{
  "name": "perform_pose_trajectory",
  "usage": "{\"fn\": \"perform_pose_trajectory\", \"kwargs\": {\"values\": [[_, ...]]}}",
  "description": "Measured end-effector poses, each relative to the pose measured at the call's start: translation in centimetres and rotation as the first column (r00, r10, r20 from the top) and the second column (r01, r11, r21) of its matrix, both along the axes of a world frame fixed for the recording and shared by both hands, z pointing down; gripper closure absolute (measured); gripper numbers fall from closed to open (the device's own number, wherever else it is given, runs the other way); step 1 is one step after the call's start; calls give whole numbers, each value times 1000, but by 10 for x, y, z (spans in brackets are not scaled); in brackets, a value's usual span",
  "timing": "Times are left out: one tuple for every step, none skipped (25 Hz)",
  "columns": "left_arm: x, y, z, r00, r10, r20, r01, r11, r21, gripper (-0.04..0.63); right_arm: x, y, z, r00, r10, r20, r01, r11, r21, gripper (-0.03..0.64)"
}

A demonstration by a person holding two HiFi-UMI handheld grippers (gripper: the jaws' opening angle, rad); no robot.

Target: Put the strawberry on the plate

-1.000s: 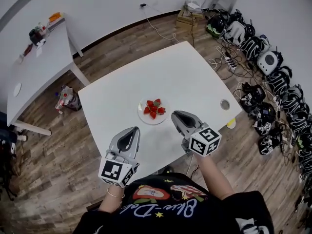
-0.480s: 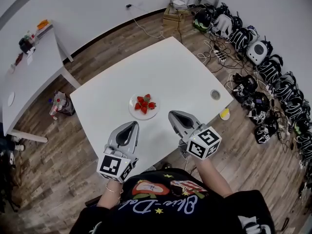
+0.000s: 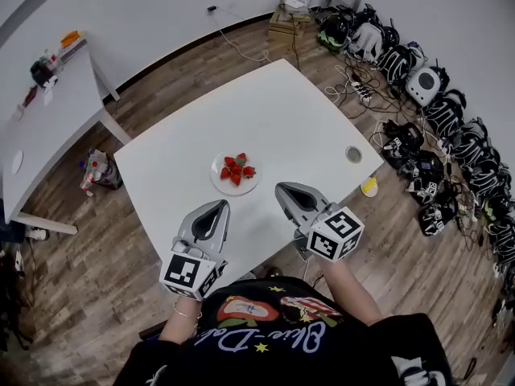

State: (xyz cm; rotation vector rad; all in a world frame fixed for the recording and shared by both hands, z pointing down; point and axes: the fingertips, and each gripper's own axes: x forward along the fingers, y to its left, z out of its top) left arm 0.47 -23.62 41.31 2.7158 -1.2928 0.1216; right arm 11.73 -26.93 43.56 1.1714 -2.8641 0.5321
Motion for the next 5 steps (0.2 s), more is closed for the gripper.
{"fn": "perform_pose_trajectory", "kwargs": {"values": [[-1, 0, 1, 1000, 5, -2, -5, 1000, 3, 598, -2, -1, 0, 1000, -1, -1, 1, 1000, -1, 600], [-1, 0, 2, 1000, 11, -3, -11, 1000, 7, 598, -4, -1, -1, 1000, -4, -2, 4, 1000, 0, 600], [-2, 0, 3, 1000, 15, -3, -15, 1000, 9, 598, -5, -2, -2, 1000, -6, -3, 6, 1000, 1, 600], [-2, -1, 4, 1000, 18, -2, -18, 1000, 11, 598, -7, -2, -2, 1000, -8, -4, 8, 1000, 4, 600], [-2, -1, 4, 1000, 21, 0, -21, 1000, 13, 598, -8, -3, -3, 1000, -11, -6, 11, 1000, 7, 600]]}}
